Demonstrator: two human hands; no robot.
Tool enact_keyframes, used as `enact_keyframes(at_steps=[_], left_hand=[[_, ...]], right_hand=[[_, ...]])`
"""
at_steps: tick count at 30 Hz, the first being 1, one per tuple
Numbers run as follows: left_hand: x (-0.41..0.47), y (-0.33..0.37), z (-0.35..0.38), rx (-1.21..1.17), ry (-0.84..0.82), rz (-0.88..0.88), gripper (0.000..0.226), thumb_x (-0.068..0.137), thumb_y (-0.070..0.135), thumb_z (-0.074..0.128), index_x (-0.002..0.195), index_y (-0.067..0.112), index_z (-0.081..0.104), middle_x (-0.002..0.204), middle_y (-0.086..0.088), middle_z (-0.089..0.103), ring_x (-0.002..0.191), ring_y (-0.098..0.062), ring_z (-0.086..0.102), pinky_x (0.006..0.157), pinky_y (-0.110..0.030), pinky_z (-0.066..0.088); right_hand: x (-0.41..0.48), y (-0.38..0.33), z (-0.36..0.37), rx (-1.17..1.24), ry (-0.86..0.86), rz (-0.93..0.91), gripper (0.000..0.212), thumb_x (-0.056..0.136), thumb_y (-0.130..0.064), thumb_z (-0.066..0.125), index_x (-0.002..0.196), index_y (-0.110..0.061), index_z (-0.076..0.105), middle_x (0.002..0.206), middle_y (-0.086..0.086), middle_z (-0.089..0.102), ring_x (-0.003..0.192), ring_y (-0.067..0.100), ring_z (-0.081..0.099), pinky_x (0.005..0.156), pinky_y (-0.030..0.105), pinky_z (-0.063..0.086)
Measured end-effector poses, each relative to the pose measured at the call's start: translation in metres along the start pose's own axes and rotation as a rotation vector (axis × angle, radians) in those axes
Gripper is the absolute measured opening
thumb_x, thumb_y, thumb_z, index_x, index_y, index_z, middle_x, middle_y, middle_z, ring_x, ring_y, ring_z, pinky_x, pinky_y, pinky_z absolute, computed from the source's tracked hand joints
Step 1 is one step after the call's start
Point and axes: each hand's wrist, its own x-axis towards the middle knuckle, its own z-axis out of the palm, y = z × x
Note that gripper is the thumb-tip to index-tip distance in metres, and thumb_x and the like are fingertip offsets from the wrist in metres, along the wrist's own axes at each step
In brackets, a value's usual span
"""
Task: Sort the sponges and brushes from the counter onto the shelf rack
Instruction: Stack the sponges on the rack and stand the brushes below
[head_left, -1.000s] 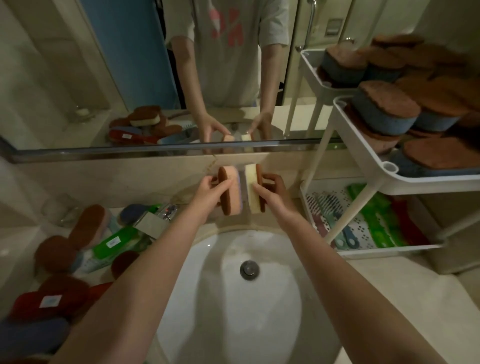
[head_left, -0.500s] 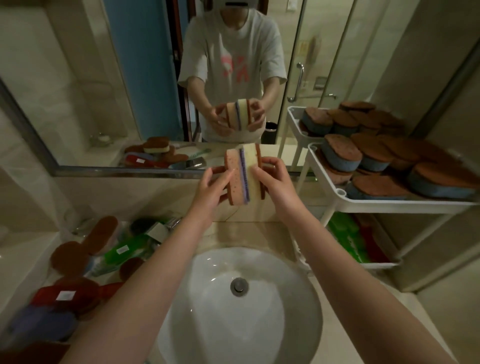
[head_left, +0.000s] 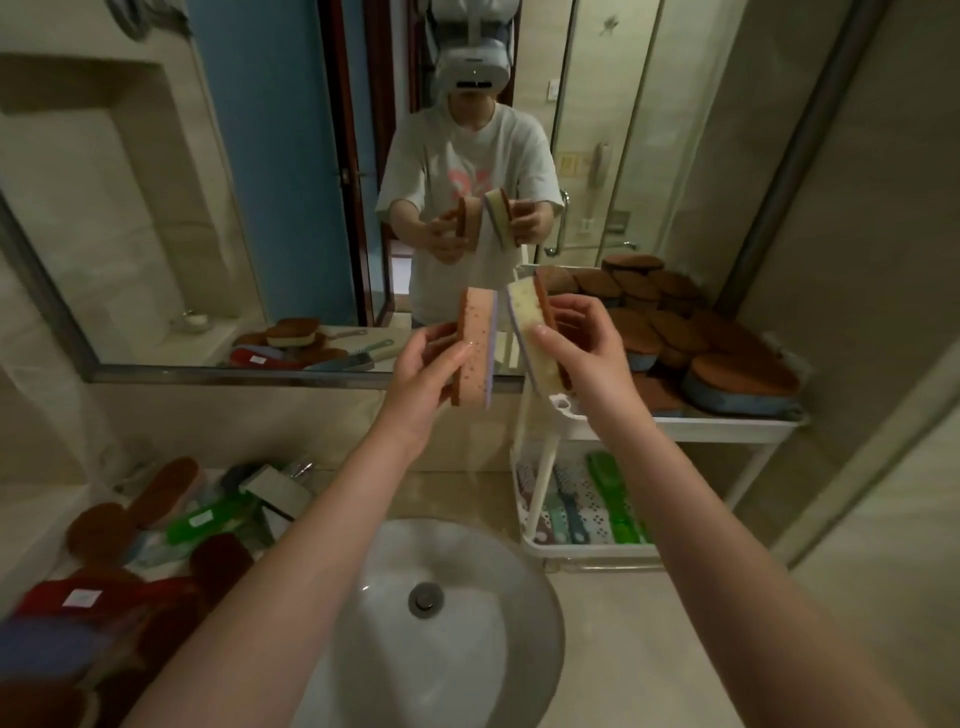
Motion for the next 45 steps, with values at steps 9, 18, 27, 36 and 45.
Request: enact_keyframes(at_steps=[9,18,27,36,45], left_hand=[[-0.007,-0.022,0.054,0.033,0.101,0.002,0.028,0.088,0.025,0.06,0.116,0.023,0.055,0.117,-0.001,0.062,0.108,-0.017,0.059,0.082,-0.032,0.052],[-0.016,-0.03,0.069,0.072,0.146,0.006,0.016,0.089,0.022,0.057,0.104,0.029,0.055,0.112,0.002,0.062,0.106,-0.016,0.059,0.082,-0.033,0.051],[-0.026,-0.033,0.066,0.094,0.152,0.013,0.016,0.09,0.021,0.057,0.102,0.032,0.055,0.109,0.005,0.061,0.106,-0.016,0.058,0.08,-0.031,0.05],[-0.038,-0.046,0.057,0.227,-0.005,-0.024,0.025,0.085,0.016,0.064,0.104,0.03,0.058,0.113,0.003,0.062,0.113,-0.019,0.057,0.083,-0.028,0.049],[-0.04,-0.032,0.079,0.281,-0.121,0.063,0.044,0.066,0.023,0.075,0.104,0.025,0.053,0.11,0.006,0.058,0.092,-0.011,0.064,0.073,-0.024,0.054]], right_hand=[[0.011,0.006,-0.112,-0.579,-0.14,-0.119,0.042,0.075,-0.031,0.078,0.111,-0.028,0.057,0.111,-0.006,0.058,0.101,0.01,0.056,0.084,0.022,0.045],[0.029,0.032,-0.132,-1.045,-0.353,-0.311,0.053,0.075,-0.032,0.075,0.123,-0.023,0.056,0.124,0.0,0.056,0.114,0.021,0.05,0.093,0.029,0.039],[0.034,0.044,-0.129,-1.09,-0.354,-0.288,0.046,0.079,-0.027,0.068,0.122,-0.017,0.057,0.125,0.007,0.056,0.116,0.027,0.049,0.095,0.036,0.041],[-0.005,0.048,-0.108,-0.925,-0.005,-0.581,0.039,0.079,-0.034,0.05,0.111,-0.014,0.062,0.11,0.005,0.06,0.104,0.024,0.052,0.084,0.037,0.043],[-0.032,0.034,-0.103,-0.192,-0.401,-0.156,0.037,0.089,-0.029,0.054,0.124,-0.017,0.056,0.115,-0.002,0.059,0.108,0.012,0.057,0.087,0.024,0.048]])
